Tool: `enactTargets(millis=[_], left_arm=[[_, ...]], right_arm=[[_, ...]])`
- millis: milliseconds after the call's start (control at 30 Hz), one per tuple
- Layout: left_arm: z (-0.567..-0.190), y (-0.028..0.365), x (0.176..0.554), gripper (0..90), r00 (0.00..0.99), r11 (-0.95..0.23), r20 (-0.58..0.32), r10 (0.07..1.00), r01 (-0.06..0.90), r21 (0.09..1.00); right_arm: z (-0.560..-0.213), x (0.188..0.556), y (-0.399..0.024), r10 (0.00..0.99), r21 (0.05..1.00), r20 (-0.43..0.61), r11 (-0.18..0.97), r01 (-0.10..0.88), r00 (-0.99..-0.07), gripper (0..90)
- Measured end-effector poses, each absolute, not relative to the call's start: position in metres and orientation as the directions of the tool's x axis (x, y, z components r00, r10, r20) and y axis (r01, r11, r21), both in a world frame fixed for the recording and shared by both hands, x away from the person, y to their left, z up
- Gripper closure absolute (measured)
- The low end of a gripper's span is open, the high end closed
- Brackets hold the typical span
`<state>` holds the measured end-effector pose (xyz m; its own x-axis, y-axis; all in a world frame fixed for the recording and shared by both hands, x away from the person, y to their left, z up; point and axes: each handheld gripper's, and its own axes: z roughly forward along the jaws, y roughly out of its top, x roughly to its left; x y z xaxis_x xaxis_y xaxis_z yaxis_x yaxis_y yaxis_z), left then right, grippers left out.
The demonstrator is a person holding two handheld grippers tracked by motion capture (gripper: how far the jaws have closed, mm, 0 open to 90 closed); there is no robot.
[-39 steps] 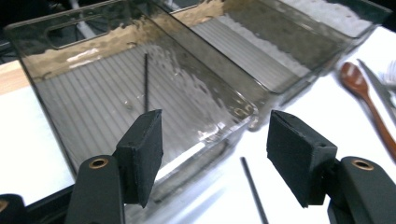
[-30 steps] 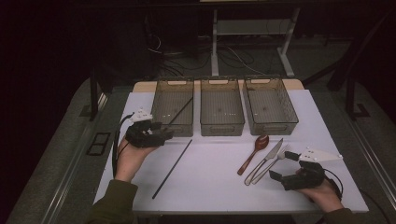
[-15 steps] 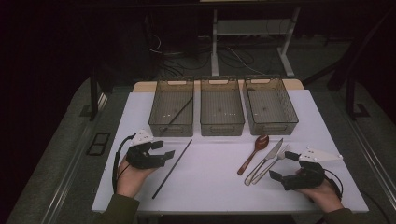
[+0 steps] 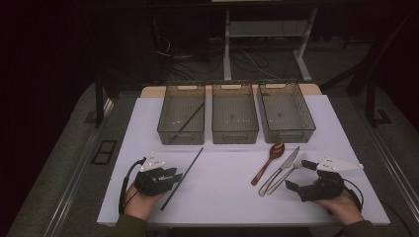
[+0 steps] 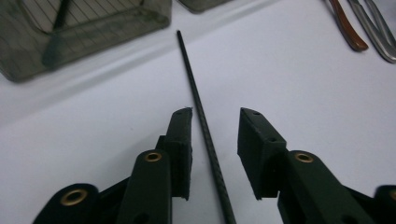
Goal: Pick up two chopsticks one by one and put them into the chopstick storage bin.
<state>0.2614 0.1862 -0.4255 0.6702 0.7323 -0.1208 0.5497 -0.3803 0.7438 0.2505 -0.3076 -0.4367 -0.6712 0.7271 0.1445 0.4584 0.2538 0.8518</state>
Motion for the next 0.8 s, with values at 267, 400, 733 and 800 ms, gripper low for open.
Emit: enactTargets(millis=[267,400,733,800], left_arm=[[-0.434,0.183,0.259,72.7,0.668,-0.416,-0.128,0.733,0.589,0.693],[-0.437,0.182,0.26,74.6,0.668,-0.431,-0.126,0.734,0.601,0.673],[-0.441,0.181,0.261,78.9,0.671,-0.454,-0.113,0.733,0.607,0.652],[-0.441,0.181,0.261,81.1,0.674,-0.457,-0.112,0.73,0.604,0.653]], right_arm=[[-0.436,0.25,-0.308,0.728,0.852,0.144,0.254,0.459,-0.67,0.1],[-0.436,0.25,-0.308,0.728,0.851,0.143,0.255,0.458,-0.67,0.1],[-0.436,0.25,-0.308,0.729,0.852,0.142,0.255,0.458,-0.67,0.1],[-0.436,0.25,-0.308,0.729,0.851,0.142,0.256,0.458,-0.67,0.1]])
